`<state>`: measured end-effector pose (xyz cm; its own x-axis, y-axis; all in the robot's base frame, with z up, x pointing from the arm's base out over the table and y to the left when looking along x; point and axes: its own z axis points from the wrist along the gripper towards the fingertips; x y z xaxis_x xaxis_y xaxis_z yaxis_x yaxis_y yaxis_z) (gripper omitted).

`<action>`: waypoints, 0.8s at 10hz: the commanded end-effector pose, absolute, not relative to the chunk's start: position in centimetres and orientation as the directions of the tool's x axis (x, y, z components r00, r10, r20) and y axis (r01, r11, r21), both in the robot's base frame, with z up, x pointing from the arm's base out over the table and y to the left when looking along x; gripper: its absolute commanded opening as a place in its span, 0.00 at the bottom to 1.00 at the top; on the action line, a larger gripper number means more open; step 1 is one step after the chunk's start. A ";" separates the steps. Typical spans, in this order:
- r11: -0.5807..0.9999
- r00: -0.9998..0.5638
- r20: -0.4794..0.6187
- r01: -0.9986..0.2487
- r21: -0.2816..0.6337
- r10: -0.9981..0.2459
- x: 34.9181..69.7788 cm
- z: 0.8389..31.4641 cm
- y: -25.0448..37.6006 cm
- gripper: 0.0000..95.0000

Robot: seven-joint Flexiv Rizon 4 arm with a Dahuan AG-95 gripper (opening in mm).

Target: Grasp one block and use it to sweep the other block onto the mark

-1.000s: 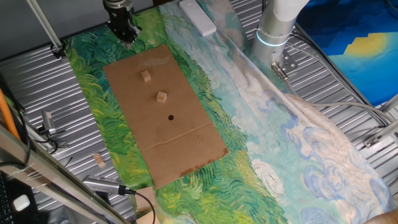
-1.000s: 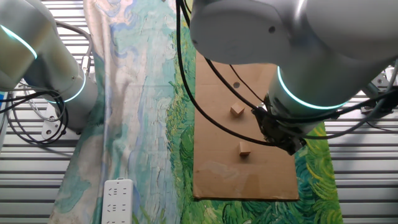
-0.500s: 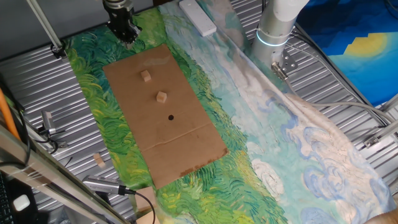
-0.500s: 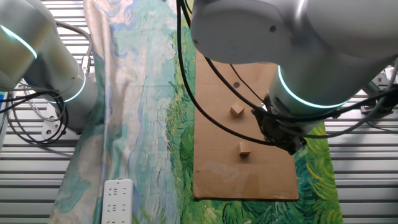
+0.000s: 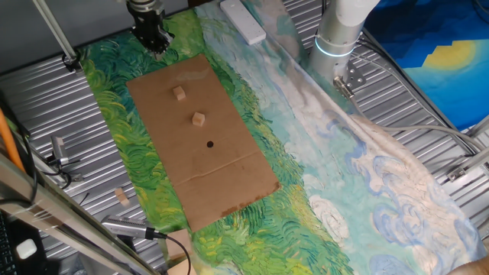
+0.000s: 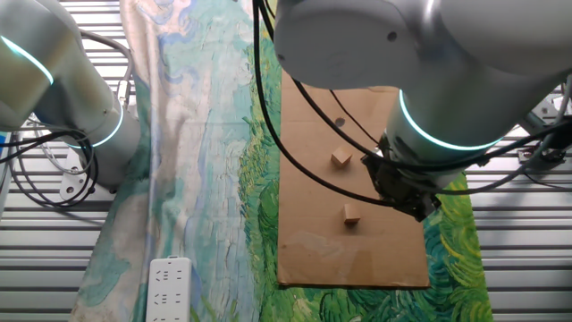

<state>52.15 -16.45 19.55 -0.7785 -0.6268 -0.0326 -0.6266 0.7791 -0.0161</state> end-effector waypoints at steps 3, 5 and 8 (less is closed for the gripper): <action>0.745 -0.745 -0.029 -0.667 -0.005 -0.666 52.1 19.5 -16.4 0.00; 0.736 -0.736 -0.028 -0.677 0.008 -0.677 52.2 18.6 -16.1 0.00; 0.748 -0.748 -0.041 -0.663 0.027 -0.662 52.4 15.1 -14.8 0.00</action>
